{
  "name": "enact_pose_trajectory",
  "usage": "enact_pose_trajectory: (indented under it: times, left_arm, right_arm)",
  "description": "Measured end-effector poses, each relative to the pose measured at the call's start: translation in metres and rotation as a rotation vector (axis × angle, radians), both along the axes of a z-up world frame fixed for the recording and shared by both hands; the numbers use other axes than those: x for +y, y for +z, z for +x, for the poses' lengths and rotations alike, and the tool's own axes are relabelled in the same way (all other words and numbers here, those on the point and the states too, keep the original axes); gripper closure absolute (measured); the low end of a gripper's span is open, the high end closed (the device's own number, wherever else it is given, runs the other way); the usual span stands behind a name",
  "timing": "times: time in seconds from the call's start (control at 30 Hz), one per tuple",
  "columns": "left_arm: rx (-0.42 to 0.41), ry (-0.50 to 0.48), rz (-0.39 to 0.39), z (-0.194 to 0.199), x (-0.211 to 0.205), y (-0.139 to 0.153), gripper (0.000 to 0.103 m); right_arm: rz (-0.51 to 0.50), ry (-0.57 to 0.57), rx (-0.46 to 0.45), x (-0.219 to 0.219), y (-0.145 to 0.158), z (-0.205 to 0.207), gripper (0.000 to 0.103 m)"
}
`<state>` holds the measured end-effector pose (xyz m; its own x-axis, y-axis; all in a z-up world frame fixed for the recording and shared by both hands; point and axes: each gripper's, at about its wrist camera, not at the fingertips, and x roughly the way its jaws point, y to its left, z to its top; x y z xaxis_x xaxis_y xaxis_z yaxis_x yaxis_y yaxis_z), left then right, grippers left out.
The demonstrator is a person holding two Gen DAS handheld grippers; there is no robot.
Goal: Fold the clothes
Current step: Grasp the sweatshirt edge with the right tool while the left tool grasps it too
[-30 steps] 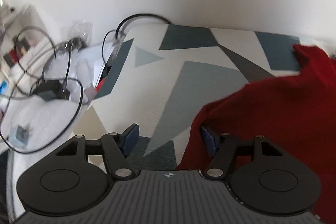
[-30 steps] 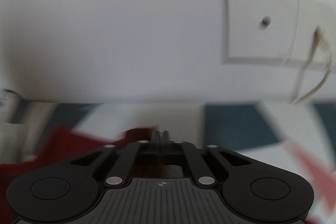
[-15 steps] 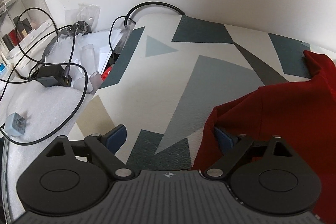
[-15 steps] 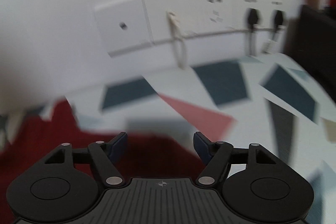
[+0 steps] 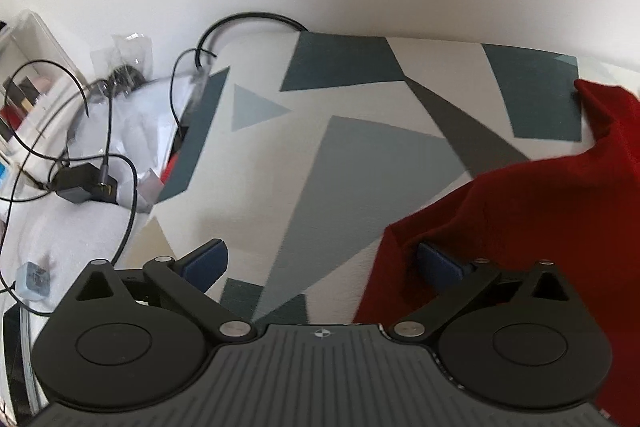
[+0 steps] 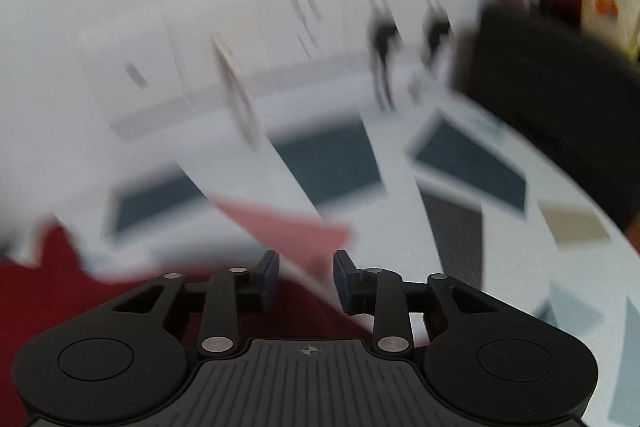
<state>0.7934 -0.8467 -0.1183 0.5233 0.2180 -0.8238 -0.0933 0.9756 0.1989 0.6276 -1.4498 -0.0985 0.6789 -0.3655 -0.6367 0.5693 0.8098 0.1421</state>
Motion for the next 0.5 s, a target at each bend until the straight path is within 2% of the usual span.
enact_pose_trajectory:
  times: [0.07,0.1,0.17,0.23,0.3,0.33,0.4,0.43,0.47,0.5]
  left_arm:
    - [-0.031,-0.016,-0.027,-0.002,-0.007,0.015,0.001]
    - [-0.063,-0.039,-0.055,-0.003,-0.012,0.025,0.002]
    - [-0.083,-0.105,-0.167,0.007,-0.025,0.039,0.004]
    - [-0.07,-0.164,-0.324,0.027,-0.04,0.043,0.007]
    - [-0.045,-0.197,-0.461,0.051,-0.056,0.037,0.007]
    - [-0.015,-0.206,-0.497,0.065,-0.065,0.029,0.007]
    - [0.062,-0.228,-0.536,0.091,-0.086,0.011,0.007]
    - [0.094,-0.234,-0.536,0.102,-0.094,0.001,0.011]
    - [0.121,-0.235,-0.535,0.112,-0.101,-0.007,0.004]
    - [0.113,-0.246,-0.547,0.117,-0.106,-0.009,0.005]
  right_arm:
    - [-0.003,0.1,-0.05,0.009,0.015,0.008,0.064]
    - [0.027,0.165,-0.058,0.012,0.018,0.019,0.064]
    - [0.109,0.293,-0.05,0.019,0.018,0.045,0.064]
    - [0.183,0.415,-0.031,0.03,0.013,0.075,0.061]
    - [0.223,0.499,-0.016,0.04,0.006,0.103,0.055]
    - [0.234,0.531,-0.009,0.046,0.003,0.117,0.055]
    - [0.241,0.572,0.02,0.054,-0.006,0.141,0.054]
    - [0.242,0.582,0.042,0.056,-0.011,0.15,0.054]
    - [0.245,0.592,0.064,0.058,-0.016,0.159,0.054]
    - [0.253,0.602,0.079,0.058,-0.02,0.165,0.055]
